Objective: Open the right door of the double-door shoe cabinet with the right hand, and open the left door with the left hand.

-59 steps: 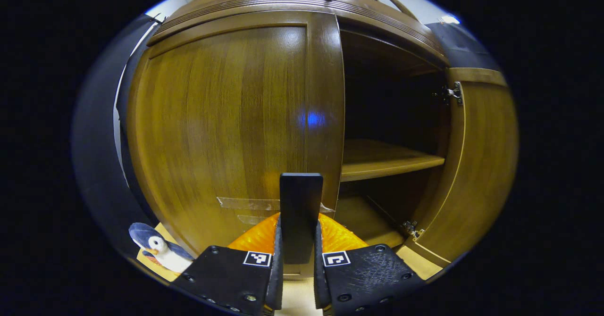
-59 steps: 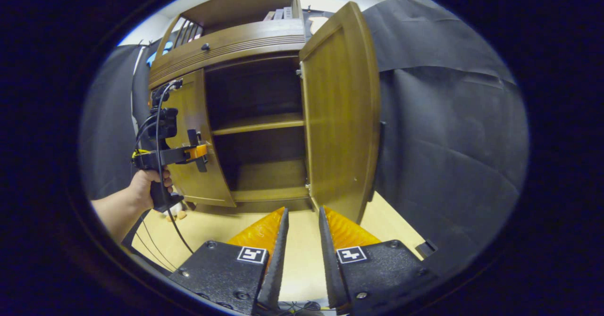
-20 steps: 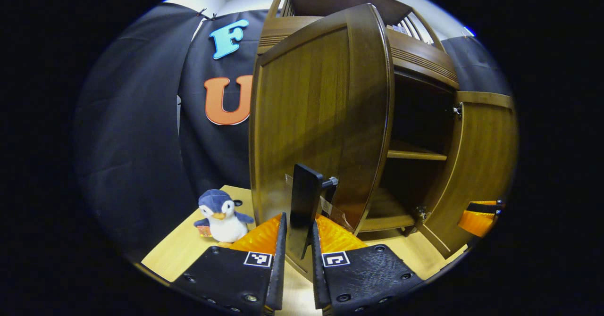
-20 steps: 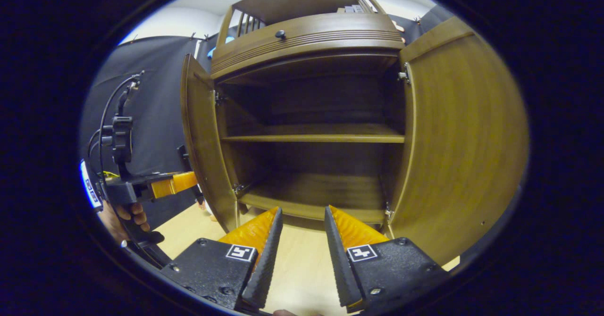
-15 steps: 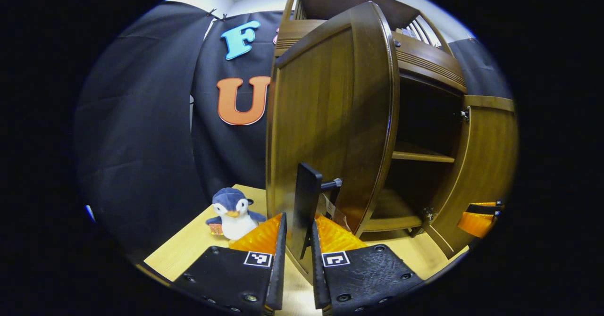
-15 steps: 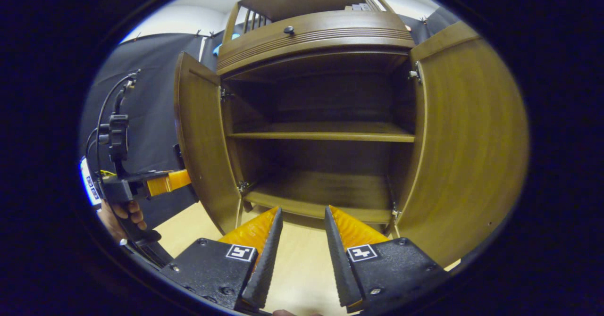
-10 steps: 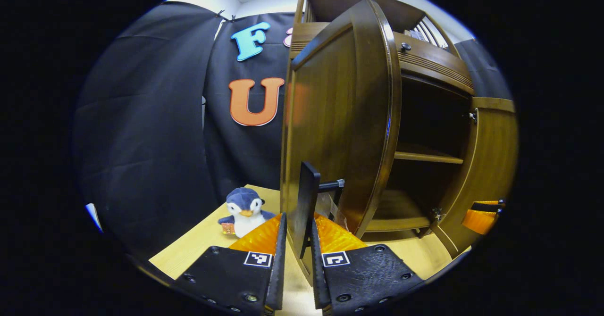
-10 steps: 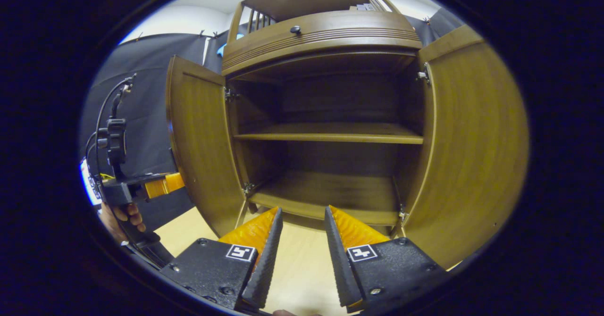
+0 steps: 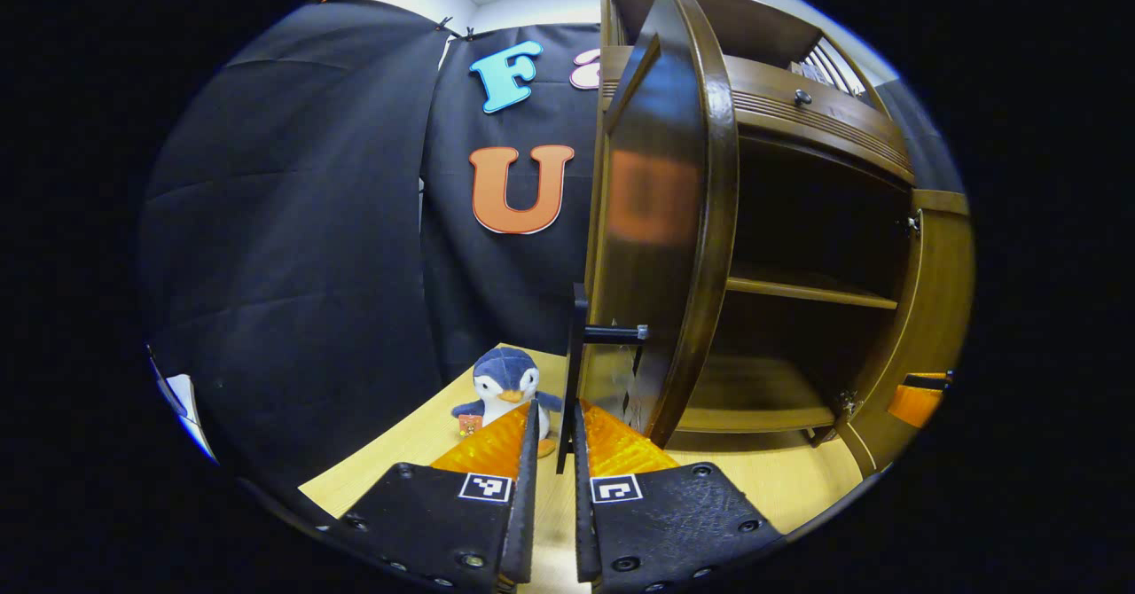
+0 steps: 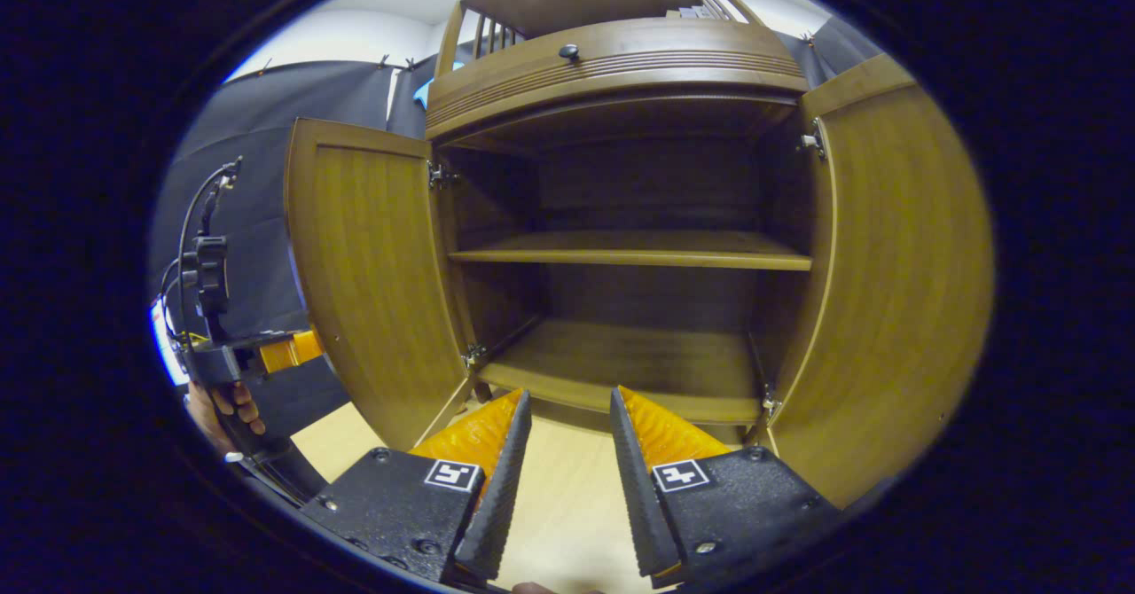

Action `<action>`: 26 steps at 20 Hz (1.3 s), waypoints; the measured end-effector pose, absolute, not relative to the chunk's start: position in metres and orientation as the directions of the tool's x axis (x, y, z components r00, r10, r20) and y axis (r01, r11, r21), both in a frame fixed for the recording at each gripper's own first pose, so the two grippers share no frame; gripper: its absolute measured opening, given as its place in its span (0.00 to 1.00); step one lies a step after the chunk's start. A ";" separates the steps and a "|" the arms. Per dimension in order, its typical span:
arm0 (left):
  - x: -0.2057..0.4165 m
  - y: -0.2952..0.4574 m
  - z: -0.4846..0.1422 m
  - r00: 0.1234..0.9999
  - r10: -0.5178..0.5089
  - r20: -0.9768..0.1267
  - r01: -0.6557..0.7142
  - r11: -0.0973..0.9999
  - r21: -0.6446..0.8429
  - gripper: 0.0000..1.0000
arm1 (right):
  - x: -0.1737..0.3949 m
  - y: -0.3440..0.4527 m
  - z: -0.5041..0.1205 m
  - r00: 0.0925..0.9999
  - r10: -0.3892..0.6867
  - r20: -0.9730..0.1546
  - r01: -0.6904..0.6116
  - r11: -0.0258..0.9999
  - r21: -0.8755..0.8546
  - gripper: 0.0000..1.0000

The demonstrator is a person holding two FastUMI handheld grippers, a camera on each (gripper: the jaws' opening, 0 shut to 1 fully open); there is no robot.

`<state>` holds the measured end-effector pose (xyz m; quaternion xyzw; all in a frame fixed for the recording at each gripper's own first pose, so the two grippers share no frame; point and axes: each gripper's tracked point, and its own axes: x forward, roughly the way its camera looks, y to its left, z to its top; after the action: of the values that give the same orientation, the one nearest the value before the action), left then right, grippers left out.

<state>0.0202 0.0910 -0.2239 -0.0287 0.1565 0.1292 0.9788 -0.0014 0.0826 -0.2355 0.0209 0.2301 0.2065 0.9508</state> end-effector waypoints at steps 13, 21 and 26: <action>0.000 0.137 -0.226 0.901 0.262 -0.346 -0.286 0.958 -0.019 0.32 | 0.010 0.078 -0.249 0.819 0.308 -0.484 -0.293 0.950 0.110 0.58; -0.018 0.173 -0.220 0.876 0.346 -0.335 -0.374 0.927 -0.020 0.18 | 0.016 0.090 -0.246 0.821 0.316 -0.475 -0.303 0.947 0.106 0.58; -0.028 0.173 -0.220 0.852 0.406 -0.330 -0.433 0.901 -0.009 0.18 | 0.017 0.086 -0.241 0.837 0.299 -0.458 -0.299 0.951 0.074 0.57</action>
<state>-0.0283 0.1731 -0.2196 -0.0414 0.1623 0.2181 0.9614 0.0174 0.0860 -0.2407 -0.0003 0.2389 0.1559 0.9584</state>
